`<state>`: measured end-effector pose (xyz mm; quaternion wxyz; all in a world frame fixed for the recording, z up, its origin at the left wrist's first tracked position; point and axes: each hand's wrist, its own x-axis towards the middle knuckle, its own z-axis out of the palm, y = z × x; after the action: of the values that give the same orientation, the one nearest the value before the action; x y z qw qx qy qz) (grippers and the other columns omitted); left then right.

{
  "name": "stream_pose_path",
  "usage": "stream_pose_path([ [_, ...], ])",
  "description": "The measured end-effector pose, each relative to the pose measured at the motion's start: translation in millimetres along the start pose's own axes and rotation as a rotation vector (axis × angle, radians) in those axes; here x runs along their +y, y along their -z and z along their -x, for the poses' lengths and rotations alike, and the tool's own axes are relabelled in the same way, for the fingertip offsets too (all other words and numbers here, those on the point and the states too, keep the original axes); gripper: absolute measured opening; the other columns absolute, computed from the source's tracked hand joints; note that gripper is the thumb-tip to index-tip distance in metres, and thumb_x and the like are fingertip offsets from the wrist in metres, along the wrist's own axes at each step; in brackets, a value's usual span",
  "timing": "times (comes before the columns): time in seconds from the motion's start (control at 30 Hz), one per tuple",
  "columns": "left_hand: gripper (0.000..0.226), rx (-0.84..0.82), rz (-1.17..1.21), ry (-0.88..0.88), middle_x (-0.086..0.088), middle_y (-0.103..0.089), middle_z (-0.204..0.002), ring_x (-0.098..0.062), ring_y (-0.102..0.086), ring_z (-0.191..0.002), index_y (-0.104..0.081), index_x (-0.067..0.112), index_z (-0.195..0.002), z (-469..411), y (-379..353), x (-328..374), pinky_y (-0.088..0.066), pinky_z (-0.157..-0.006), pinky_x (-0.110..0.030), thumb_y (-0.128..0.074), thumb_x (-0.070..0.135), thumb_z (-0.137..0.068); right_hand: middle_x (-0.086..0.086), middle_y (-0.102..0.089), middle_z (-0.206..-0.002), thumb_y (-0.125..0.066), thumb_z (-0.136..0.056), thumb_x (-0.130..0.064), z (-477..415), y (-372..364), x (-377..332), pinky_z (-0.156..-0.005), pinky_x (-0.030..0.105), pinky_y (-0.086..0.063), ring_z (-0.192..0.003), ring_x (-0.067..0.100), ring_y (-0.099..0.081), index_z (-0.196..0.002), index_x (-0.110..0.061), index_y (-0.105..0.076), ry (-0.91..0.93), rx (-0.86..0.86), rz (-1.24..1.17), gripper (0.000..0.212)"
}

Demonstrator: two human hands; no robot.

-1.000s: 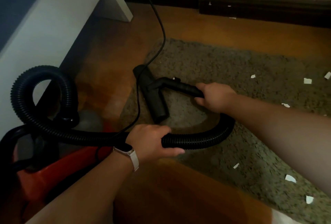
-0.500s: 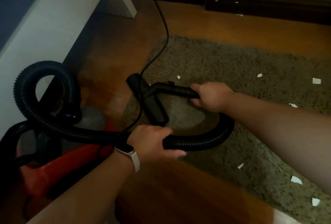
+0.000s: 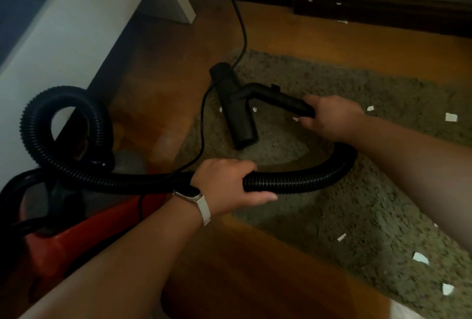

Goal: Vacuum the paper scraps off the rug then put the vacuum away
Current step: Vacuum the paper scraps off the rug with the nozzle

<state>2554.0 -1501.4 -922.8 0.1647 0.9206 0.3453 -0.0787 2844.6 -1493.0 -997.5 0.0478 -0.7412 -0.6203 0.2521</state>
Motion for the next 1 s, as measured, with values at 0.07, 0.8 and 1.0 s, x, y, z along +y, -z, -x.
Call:
stream_pose_path([
  [0.07, 0.069, -0.012, 0.0, 0.009, 0.015, -0.054, -0.068, -0.004, -0.055, -0.063, -0.064, 0.034, -0.091, 0, 1, 1, -0.039, -0.054, -0.023, -0.034, 0.092, -0.069, -0.005, -0.057, -0.078, -0.056, -0.095, -0.048, -3, -1, 0, -0.049, 0.026, -0.037, -0.065, 0.013, -0.055, -0.113, -0.031, -0.051, -0.003, -0.018, 0.004, 0.025],
  [0.8, 0.067, -0.004, 0.029, 0.025, 0.013, -0.052, -0.065, -0.005, -0.052, -0.059, -0.06, 0.031, -0.084, 14, -3, -23, -0.035, -0.05, -0.023, -0.034, 0.091, -0.071, -0.003, -0.053, -0.079, -0.054, -0.097, -0.045, -31, -9, -39, -0.048, 0.027, -0.033, -0.064, 0.013, -0.052, -0.119, -0.025, -0.051, -0.003, -0.086, 0.008, 0.03],
  [1.0, 0.064, -0.007, 0.014, 0.008, 0.013, -0.052, -0.064, -0.003, -0.052, -0.058, -0.058, 0.032, -0.081, 12, -4, -24, -0.031, -0.049, -0.02, -0.036, 0.091, -0.071, -0.005, -0.055, -0.08, -0.055, -0.097, -0.047, -26, -5, -38, -0.049, 0.028, -0.033, -0.066, 0.01, -0.053, -0.119, -0.027, -0.053, 0.119, -0.184, 0.016, 0.03],
])
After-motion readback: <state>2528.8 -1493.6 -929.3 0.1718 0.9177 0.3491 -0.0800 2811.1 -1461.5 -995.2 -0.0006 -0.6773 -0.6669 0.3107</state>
